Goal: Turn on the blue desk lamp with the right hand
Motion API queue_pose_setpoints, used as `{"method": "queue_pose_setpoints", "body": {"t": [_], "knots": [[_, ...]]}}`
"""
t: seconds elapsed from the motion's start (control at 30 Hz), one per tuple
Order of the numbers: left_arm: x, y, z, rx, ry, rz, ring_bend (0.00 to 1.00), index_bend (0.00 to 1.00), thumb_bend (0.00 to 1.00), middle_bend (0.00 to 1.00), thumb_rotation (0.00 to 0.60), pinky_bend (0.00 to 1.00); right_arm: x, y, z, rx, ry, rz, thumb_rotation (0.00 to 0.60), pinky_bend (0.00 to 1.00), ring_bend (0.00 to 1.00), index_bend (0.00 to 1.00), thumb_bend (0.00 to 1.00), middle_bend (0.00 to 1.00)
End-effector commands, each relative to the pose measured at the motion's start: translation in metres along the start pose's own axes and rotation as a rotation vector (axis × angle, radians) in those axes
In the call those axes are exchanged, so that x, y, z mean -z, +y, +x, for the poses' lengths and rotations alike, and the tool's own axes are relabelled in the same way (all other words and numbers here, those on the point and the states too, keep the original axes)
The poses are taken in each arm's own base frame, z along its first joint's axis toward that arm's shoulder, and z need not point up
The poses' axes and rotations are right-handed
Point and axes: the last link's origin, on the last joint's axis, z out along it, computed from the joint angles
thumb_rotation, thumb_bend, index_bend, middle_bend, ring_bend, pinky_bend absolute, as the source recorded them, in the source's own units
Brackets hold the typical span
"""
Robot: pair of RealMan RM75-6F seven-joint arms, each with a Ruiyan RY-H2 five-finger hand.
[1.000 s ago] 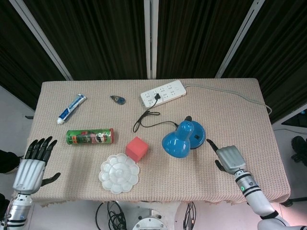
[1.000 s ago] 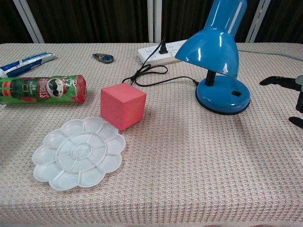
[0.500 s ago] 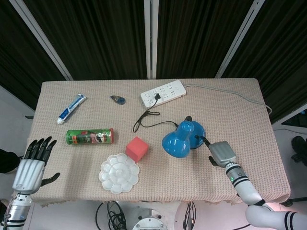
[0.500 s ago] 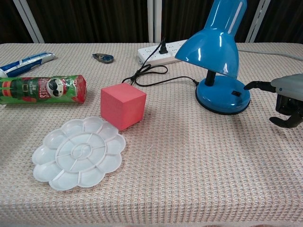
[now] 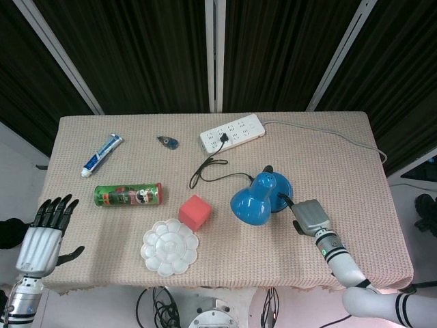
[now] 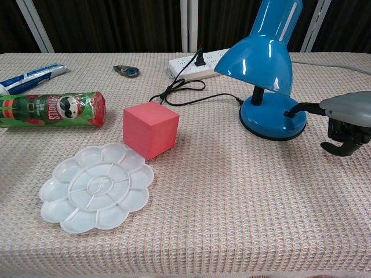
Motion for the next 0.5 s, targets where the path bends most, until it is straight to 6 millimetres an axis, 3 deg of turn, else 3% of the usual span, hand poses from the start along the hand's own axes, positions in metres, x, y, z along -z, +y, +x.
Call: {"method": "queue_pose_setpoints", "body": {"t": [0.03,0.5], "knots": [[0.0,0.0,0.0,0.001,0.001,0.002,0.0,0.0,0.04,0.0,0.6,0.0,0.0,-0.001,0.001,0.001,0.0,0.002,0.6,0.74,0.81,0.0,0.45,0.93],[0.0,-0.001,0.0,0.005,-0.001,0.001,0.0,0.0,0.04,0.0,0.6,0.0,0.0,-0.002,-0.011,-0.001,-0.05,-0.008,0.6,0.74,0.81,0.0,0.45,0.93]]}}
